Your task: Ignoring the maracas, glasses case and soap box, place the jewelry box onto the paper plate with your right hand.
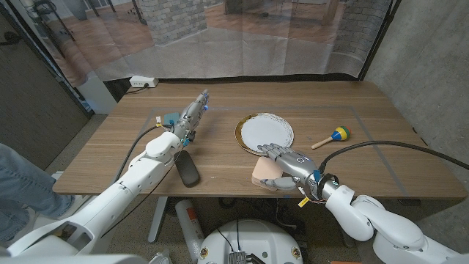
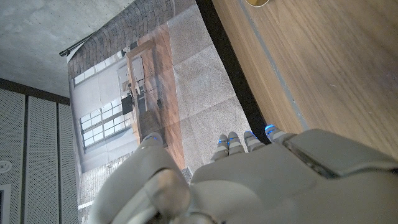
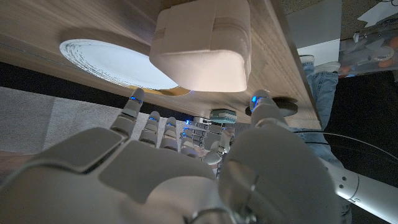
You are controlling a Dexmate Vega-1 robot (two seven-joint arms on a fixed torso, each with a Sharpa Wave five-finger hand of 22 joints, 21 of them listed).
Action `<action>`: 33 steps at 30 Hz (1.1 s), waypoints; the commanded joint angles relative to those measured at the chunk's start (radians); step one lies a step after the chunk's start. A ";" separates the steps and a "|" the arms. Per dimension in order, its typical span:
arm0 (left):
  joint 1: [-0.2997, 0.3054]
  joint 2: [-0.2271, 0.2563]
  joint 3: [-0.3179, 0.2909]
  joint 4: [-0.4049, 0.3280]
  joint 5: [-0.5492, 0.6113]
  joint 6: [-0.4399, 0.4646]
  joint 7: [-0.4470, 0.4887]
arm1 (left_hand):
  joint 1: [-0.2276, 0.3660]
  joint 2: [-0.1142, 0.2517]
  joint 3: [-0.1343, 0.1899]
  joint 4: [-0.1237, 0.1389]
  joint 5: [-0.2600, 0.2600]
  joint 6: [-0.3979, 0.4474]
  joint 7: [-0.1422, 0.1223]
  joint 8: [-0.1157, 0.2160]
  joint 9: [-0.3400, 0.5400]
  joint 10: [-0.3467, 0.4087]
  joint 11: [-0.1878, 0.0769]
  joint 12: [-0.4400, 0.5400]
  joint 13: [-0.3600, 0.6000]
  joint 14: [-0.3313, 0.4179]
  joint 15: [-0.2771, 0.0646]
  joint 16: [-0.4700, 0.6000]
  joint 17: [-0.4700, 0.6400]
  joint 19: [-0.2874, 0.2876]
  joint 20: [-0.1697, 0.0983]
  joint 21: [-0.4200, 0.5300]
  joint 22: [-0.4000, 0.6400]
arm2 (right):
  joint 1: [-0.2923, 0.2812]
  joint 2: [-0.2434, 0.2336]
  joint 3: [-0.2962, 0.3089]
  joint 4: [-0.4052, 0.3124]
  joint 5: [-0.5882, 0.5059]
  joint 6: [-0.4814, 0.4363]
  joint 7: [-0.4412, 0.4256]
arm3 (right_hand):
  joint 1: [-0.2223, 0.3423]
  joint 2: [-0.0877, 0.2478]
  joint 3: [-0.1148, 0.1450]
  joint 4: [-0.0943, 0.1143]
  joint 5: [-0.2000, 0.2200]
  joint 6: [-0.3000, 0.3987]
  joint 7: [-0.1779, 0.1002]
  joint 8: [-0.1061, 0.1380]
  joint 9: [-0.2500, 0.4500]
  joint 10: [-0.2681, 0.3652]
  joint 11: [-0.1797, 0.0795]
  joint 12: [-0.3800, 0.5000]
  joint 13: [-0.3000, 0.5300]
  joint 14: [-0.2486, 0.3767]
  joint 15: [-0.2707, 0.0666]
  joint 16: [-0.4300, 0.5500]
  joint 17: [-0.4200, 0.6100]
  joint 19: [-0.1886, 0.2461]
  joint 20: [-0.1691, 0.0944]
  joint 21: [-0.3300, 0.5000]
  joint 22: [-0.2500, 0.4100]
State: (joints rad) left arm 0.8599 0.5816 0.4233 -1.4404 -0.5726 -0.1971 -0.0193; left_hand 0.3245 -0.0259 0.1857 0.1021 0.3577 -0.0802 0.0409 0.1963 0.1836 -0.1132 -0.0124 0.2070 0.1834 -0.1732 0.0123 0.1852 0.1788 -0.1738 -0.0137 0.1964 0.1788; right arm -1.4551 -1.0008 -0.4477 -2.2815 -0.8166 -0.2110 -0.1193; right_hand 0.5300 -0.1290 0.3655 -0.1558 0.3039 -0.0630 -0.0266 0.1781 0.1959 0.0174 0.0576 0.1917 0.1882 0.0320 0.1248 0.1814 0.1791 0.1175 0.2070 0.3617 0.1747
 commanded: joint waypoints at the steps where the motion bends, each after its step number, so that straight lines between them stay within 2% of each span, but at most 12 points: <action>1: -0.009 -0.006 0.003 0.005 0.005 0.002 0.005 | 0.006 0.004 -0.005 -0.001 -0.003 0.001 -0.003 0.002 0.003 0.001 -0.005 -0.003 0.005 -0.027 -0.005 0.001 0.003 -0.081 0.006 0.003 0.005 | 0.028 -0.015 -0.030 0.018 0.008 -0.031 0.018 | 0.015 0.000 -0.007 -0.001 0.008 -0.013 0.002 0.006 0.002 -0.003 0.000 0.007 0.005 0.005 0.001 0.007 0.003 0.009 0.005 -0.006 0.002; 19: -0.016 -0.013 0.008 0.018 0.005 0.011 0.007 | 0.007 0.006 -0.008 -0.001 -0.004 0.002 -0.003 0.002 0.003 0.002 -0.004 -0.002 0.005 -0.027 -0.005 0.002 0.003 -0.082 0.005 0.004 0.005 | 0.046 -0.022 -0.064 0.031 0.039 -0.063 0.034 | 0.023 -0.001 -0.010 0.002 0.019 -0.017 0.005 0.010 0.002 -0.004 0.001 0.010 0.006 0.014 -0.002 0.009 0.003 0.029 0.006 -0.010 0.003; 33: -0.040 -0.028 0.026 0.058 0.008 0.017 -0.014 | 0.008 0.009 -0.010 -0.001 -0.004 0.002 -0.003 0.002 0.003 0.003 -0.005 -0.002 0.005 -0.027 -0.006 0.001 0.003 -0.084 0.008 0.004 0.005 | 0.073 -0.024 -0.080 0.050 0.090 -0.062 0.043 | 0.026 0.001 -0.010 0.005 0.024 -0.014 0.006 0.014 0.002 0.002 0.001 0.015 0.006 0.022 -0.006 0.012 0.004 0.038 0.007 -0.013 0.003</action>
State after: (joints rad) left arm 0.8368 0.5638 0.4387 -1.4093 -0.5668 -0.1875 -0.0174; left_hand 0.3283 -0.0220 0.1775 0.1020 0.3577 -0.0802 0.0409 0.1963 0.1836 -0.1132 -0.0124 0.2070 0.1834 -0.1732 0.0123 0.1852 0.1788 -0.1738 -0.0138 0.1964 0.1788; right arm -1.4016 -1.0209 -0.5140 -2.2432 -0.7593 -0.2687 -0.0872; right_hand 0.5455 -0.1233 0.3612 -0.1515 0.3196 -0.0681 -0.0214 0.1836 0.1959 0.0175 0.0574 0.1974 0.1881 0.0449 0.1194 0.1889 0.1790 0.1478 0.2124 0.3539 0.1745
